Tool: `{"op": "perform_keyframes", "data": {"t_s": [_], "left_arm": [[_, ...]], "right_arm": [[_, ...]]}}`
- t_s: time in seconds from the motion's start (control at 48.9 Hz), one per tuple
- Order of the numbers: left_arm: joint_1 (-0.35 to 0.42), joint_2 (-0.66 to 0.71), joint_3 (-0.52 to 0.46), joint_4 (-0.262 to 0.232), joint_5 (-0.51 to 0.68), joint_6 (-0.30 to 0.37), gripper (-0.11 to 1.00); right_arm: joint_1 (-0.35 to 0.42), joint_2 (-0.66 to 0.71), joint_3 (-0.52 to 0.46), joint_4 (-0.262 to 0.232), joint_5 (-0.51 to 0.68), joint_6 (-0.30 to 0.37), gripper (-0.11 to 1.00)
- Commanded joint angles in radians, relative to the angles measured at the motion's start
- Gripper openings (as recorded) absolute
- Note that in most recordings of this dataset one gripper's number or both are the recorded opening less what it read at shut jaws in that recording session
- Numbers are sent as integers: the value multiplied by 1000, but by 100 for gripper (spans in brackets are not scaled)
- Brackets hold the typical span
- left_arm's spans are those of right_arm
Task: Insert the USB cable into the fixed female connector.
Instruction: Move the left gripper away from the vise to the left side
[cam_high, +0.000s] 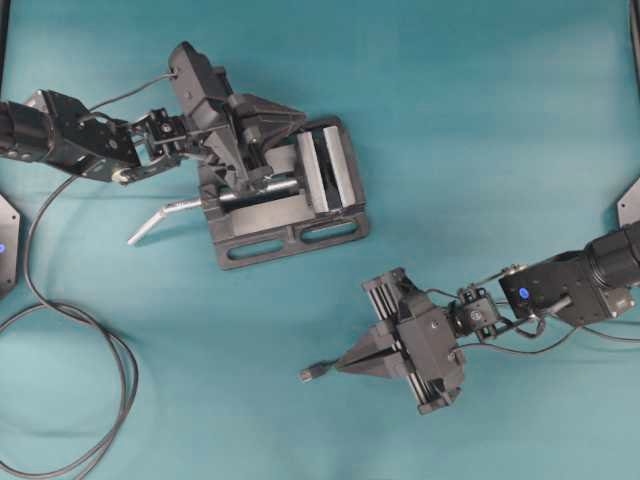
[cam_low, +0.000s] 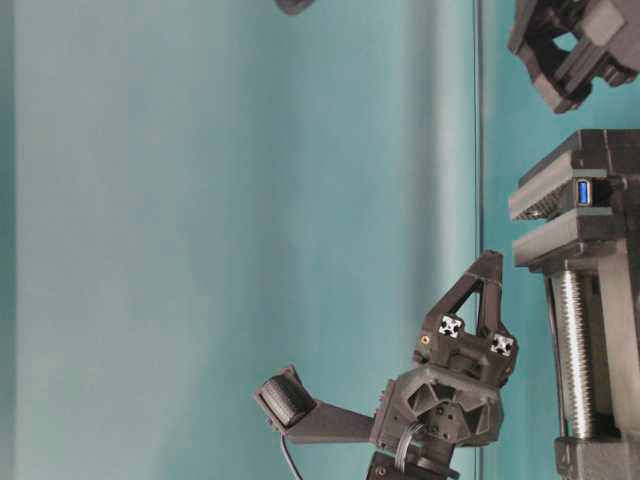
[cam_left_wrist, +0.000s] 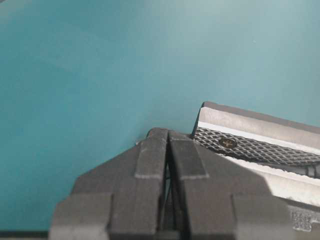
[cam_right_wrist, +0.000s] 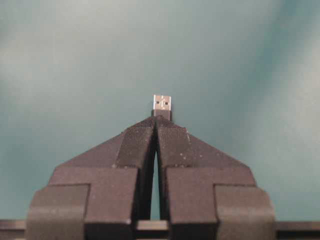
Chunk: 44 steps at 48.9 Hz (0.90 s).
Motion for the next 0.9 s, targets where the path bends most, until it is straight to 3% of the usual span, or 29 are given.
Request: {"op": "perform_keyframes", "data": {"t_s": [0.0, 0.082, 0.327, 0.47, 0.552, 0.736, 0.817, 0.879], "left_arm": [[-5, -32, -11, 25, -5, 18, 1], [-11, -46, -6, 25, -2, 15, 7], [-28, -86, 17, 25, 6, 0, 5], [-28, -133, 37, 25, 17, 0, 12], [-35, -178, 58, 25, 29, 2, 30], [-92, -350, 114, 23, 95, -18, 82], [-120, -417, 117, 25, 152, -40, 97], [-137, -443, 126, 23, 181, -41, 100]], "right_arm": [[8, -17, -15, -2, -8, 8, 0], [8, -20, -18, -2, -9, 12, 1], [8, -18, -12, -2, -51, 55, 1], [8, -6, -11, -2, -49, 98, 1], [8, -2, -11, -2, -48, 112, 1], [8, 0, -9, -2, -28, 121, 5], [8, 0, -11, -2, -26, 121, 19], [8, 0, -14, -2, -25, 121, 35]]}}
